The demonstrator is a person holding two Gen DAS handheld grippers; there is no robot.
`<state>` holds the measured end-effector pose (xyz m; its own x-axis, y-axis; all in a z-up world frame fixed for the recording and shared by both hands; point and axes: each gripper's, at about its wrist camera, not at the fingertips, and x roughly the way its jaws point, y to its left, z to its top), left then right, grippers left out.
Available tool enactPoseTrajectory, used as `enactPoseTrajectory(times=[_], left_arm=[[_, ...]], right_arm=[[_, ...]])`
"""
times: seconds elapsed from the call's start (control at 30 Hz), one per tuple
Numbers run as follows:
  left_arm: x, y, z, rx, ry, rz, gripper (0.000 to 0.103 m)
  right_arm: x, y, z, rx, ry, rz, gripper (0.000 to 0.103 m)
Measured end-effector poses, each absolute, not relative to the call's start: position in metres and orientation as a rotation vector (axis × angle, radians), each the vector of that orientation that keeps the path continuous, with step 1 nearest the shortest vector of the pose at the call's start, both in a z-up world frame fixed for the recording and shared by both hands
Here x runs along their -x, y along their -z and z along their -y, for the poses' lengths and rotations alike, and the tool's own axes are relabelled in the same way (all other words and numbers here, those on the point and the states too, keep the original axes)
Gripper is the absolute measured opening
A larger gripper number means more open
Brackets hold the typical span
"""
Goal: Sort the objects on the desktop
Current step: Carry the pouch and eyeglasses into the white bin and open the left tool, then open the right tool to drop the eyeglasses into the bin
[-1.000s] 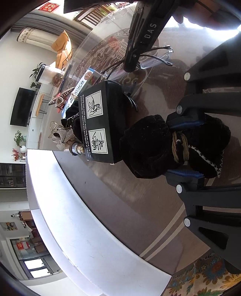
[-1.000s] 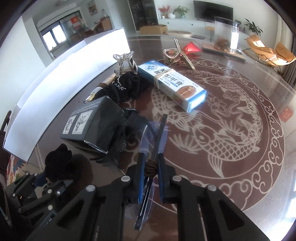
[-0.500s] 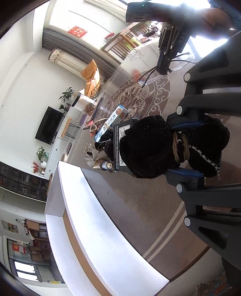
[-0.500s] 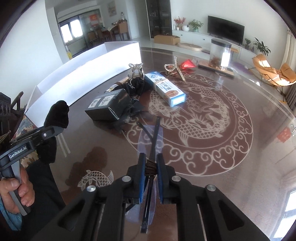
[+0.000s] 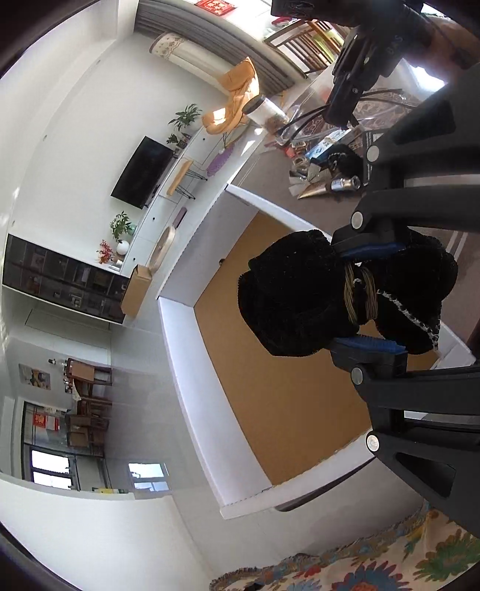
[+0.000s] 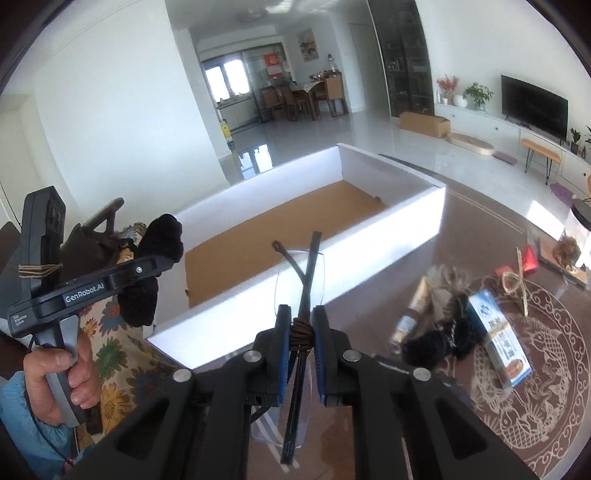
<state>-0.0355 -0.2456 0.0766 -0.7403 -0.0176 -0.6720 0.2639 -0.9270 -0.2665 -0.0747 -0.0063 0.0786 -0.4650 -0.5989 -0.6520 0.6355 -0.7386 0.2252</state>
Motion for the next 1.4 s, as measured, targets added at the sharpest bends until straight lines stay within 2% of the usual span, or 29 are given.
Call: enactPoseTrajectory(times=[0.17,0.37,0.43,0.47,0.5,0.53,0.57,0.63,0.73,0.83,0.97,1.1,1.2,1.23,1.3,1.37,1.4], left_arm=[[0.082,-0.056,0.305,-1.134,2.609,-0.484,0.034],[0.130,-0.011,0.326,-1.412,2.459,-0.332,0.037],[0.141,0.007,0.328,-1.561,2.381,-0.277,0.042],[0.145,0.011,0.324,-1.584,2.361,-0.191,0.046],[0.147,0.015,0.320,-1.589,2.356,-0.094,0.052],[0.149,0.021,0.318,-1.615,2.354,-0.032,0.069],[0.149,0.026,0.316,-1.648,2.364,0.011,0.078],[0.152,0.034,0.306,-1.666,2.347,0.162,0.086],[0.153,0.042,0.276,-1.606,2.308,0.467,0.085],[0.146,0.039,0.259,-1.513,2.315,0.636,0.085],[0.129,0.032,0.245,-1.541,2.424,0.518,0.085],[0.120,0.027,0.230,-1.460,2.483,0.544,0.087],[0.099,0.002,0.236,-1.342,2.582,0.341,0.087],[0.088,-0.011,0.233,-1.279,2.616,0.279,0.087],[0.061,-0.041,0.221,-1.176,2.724,0.148,0.087],[0.032,-0.069,0.195,-1.112,2.861,0.037,0.087],[0.019,-0.080,0.177,-1.094,2.927,0.004,0.088]], right_arm=[[0.119,-0.077,0.121,-0.911,2.132,-0.078,0.013],[0.169,-0.018,0.200,-1.060,2.131,-0.218,0.015],[0.176,-0.002,0.209,-1.119,2.142,-0.287,0.033],[0.177,0.003,0.211,-1.128,2.146,-0.321,0.057],[0.176,0.007,0.212,-1.125,2.155,-0.361,0.074],[0.176,0.010,0.212,-1.116,2.169,-0.405,0.076],[0.175,0.013,0.214,-1.116,2.174,-0.444,0.076],[0.177,0.017,0.217,-1.141,2.162,-0.466,0.076],[0.177,0.020,0.211,-1.165,2.176,-0.480,0.076],[0.174,0.026,0.200,-1.170,2.209,-0.536,0.074],[0.166,0.028,0.181,-1.136,2.227,-0.532,0.072],[0.165,0.027,0.167,-1.137,2.251,-0.496,0.071],[0.161,0.003,0.144,-1.061,2.323,-0.338,0.074],[0.156,-0.010,0.135,-1.017,2.353,-0.289,0.075],[0.140,-0.037,0.104,-0.917,2.434,-0.227,0.092],[0.113,-0.058,0.063,-0.839,2.527,-0.175,0.101],[0.100,-0.064,0.039,-0.814,2.573,-0.158,0.103]])
